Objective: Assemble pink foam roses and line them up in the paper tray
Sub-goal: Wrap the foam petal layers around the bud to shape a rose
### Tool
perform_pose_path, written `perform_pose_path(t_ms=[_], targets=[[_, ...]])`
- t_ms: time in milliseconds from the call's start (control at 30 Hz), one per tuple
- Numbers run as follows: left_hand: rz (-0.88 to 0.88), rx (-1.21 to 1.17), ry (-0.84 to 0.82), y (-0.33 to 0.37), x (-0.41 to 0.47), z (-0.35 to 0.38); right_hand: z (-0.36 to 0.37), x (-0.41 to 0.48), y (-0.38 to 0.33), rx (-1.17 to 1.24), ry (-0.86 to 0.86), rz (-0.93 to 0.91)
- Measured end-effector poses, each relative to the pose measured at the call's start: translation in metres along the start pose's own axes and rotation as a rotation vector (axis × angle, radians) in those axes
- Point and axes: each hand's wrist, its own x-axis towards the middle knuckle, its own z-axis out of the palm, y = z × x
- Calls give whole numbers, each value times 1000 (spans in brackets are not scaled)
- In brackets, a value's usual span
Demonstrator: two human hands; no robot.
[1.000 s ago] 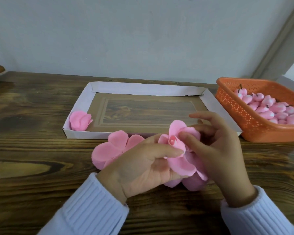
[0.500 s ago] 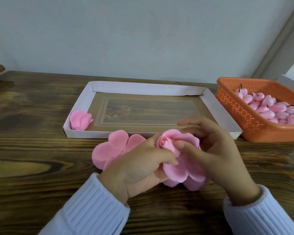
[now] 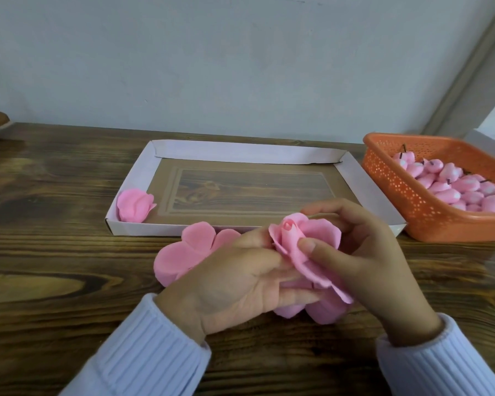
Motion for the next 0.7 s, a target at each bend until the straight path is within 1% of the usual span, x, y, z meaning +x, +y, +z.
perform_pose_path(t_ms=[100, 267, 333, 433, 533, 600, 633, 700], targets=[[10, 138, 83, 0, -1, 3, -2, 0, 1, 32, 3, -2], [41, 392, 166, 0, -3, 1, -4, 0, 3, 94, -8, -2], [52, 541, 174, 0, -3, 0, -4, 0, 3, 103, -22, -3], [120, 832, 171, 0, -3, 1, -4, 1, 4, 134, -71, -8], [186, 1010, 168, 1, -2, -1, -6, 1, 5, 213, -132, 3], [228, 1003, 128, 0, -1, -2, -6, 1, 6, 222, -179, -3], [215, 929, 99, -1, -1, -1, -6, 1, 5, 220, -196, -8], [128, 698, 51, -2, -2, 2, -5, 2, 5, 221, -213, -13]])
